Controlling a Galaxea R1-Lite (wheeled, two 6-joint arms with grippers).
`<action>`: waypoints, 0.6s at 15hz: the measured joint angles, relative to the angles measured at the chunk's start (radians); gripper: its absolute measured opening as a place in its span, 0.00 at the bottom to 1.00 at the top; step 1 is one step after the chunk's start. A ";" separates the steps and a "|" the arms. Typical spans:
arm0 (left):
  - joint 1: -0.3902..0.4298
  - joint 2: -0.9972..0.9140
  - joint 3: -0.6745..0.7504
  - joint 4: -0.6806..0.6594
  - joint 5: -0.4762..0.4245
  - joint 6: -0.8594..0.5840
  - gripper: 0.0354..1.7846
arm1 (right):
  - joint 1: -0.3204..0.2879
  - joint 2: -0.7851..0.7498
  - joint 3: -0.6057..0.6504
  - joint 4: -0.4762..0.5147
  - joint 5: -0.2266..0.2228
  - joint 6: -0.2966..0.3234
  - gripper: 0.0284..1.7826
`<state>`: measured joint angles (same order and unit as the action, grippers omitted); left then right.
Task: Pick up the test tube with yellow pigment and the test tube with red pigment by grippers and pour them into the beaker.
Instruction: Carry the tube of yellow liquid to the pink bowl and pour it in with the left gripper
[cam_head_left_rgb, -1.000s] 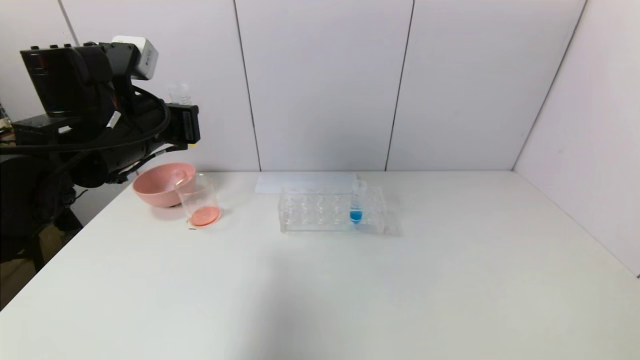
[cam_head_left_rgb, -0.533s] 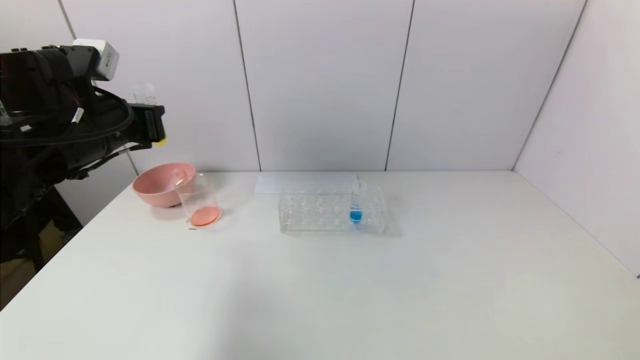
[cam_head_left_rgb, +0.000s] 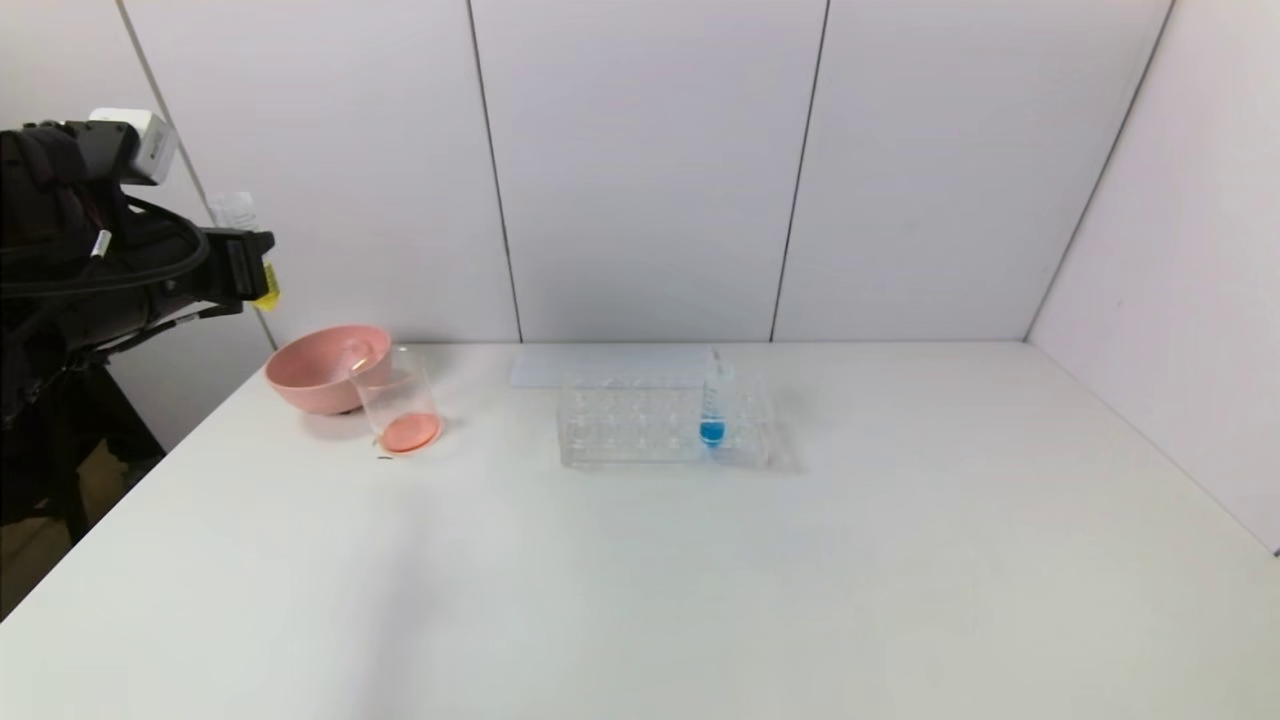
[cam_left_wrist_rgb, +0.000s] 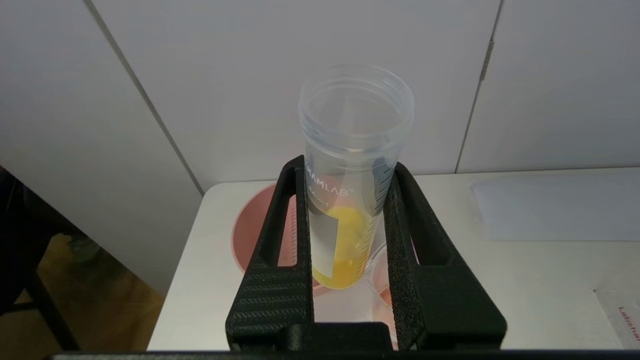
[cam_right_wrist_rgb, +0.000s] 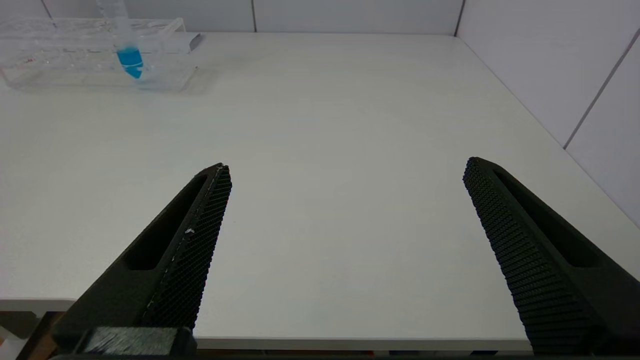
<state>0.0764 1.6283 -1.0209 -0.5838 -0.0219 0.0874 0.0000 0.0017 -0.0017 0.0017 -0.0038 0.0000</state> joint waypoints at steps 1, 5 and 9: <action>0.025 0.008 0.000 0.001 -0.009 0.001 0.23 | 0.000 0.000 0.000 0.000 0.000 0.000 0.95; 0.100 0.041 0.010 0.001 -0.069 0.014 0.23 | 0.000 0.000 0.000 0.000 0.000 0.000 0.95; 0.116 0.075 0.018 -0.013 -0.073 0.020 0.23 | 0.000 0.000 0.000 0.000 0.000 0.000 0.95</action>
<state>0.1928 1.7030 -1.0030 -0.5964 -0.0947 0.1077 0.0000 0.0017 -0.0017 0.0017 -0.0038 0.0000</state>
